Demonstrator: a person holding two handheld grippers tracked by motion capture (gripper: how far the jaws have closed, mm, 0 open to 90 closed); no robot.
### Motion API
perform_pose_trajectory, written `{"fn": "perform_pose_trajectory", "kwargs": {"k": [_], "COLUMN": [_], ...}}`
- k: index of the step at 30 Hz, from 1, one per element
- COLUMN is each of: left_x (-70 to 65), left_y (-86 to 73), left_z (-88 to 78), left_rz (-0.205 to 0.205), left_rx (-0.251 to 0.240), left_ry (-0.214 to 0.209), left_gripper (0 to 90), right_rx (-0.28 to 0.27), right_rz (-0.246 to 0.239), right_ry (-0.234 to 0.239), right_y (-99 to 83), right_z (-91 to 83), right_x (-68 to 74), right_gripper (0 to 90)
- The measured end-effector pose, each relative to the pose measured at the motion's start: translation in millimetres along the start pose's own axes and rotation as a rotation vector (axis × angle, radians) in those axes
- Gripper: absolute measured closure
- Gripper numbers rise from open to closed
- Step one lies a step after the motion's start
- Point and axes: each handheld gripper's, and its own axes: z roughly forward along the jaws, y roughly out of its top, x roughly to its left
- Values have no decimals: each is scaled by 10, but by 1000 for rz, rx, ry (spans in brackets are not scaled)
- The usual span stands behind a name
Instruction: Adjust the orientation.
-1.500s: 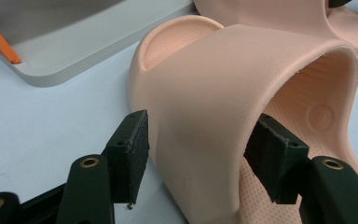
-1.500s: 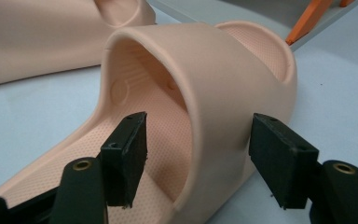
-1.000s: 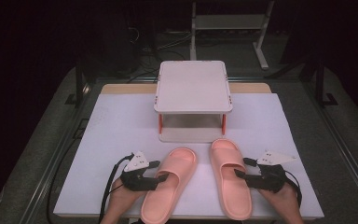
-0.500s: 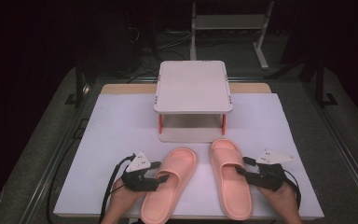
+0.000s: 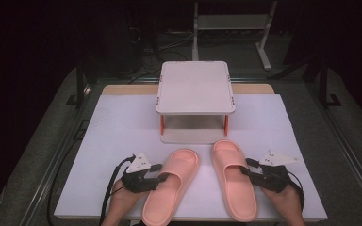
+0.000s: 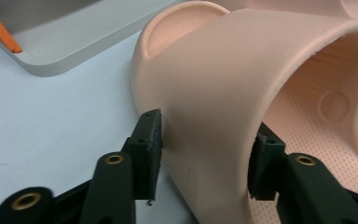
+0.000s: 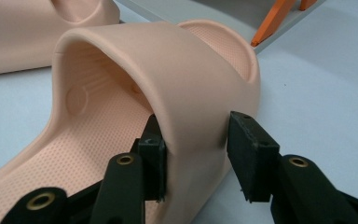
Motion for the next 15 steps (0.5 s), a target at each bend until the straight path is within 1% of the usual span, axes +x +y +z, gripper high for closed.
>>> {"fn": "perform_pose_trajectory", "kwargs": {"k": [6,8,10,15], "left_x": [2,1,-6,-5], "left_y": [-16,-21,-18,-22], "left_z": [-15,-22,-29,-49], "left_rz": [-3,-12,-2,3], "left_rx": [-4,-11,-10,-13], "left_ry": [9,10,21,41], "left_gripper": [604,616,633,684], "right_rx": [-3,-3,-1,4], "right_rz": [9,8,6,6], "right_ry": [3,2,1,-3], "right_y": [0,1,2,2], "right_z": [-12,-12,-14,-28], "right_x": [-27,-27,-22,-20], "right_gripper": [648,657,663,700]}}
